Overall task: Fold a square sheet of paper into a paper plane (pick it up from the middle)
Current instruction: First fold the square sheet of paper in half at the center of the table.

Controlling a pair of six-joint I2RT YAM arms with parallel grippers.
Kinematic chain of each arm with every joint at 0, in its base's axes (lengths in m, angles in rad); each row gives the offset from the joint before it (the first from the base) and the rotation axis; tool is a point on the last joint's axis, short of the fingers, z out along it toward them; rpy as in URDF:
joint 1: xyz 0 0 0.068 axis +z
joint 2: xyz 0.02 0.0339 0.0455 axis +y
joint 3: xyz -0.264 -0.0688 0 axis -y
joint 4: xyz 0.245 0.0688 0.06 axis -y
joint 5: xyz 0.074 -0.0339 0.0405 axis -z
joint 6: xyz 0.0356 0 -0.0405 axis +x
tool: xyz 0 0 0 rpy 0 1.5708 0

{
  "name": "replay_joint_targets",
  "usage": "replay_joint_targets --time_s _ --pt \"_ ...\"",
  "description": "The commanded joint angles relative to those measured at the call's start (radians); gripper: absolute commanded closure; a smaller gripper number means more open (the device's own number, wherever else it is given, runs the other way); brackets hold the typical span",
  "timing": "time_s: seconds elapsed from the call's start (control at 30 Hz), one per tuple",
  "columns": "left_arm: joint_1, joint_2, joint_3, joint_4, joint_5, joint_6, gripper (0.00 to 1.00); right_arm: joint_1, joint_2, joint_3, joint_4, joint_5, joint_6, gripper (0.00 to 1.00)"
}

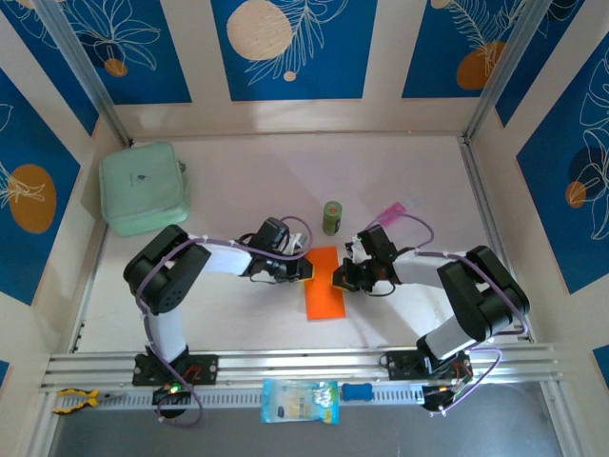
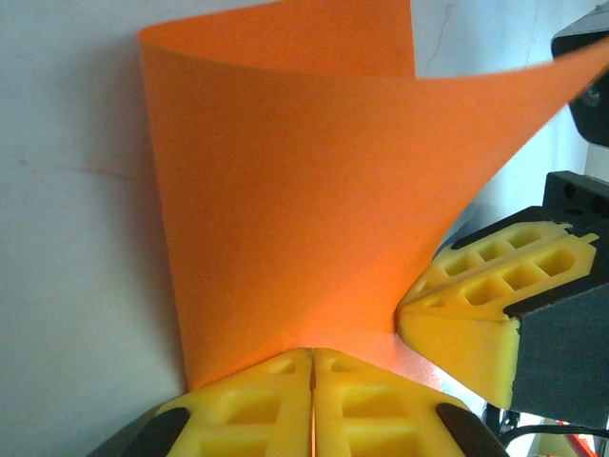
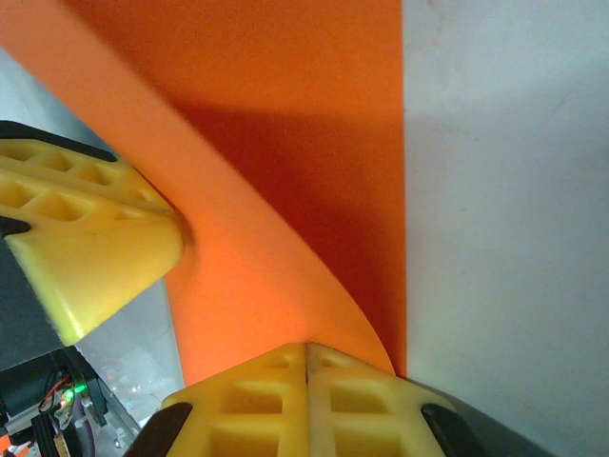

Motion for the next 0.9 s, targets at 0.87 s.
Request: replay_joint_targets --time_s 0.87 --pt "0.044 0.058 0.159 -0.157 -0.055 0.097 0.89 0.013 0.039 -0.027 -0.129 0.078 -0.01 1.0"
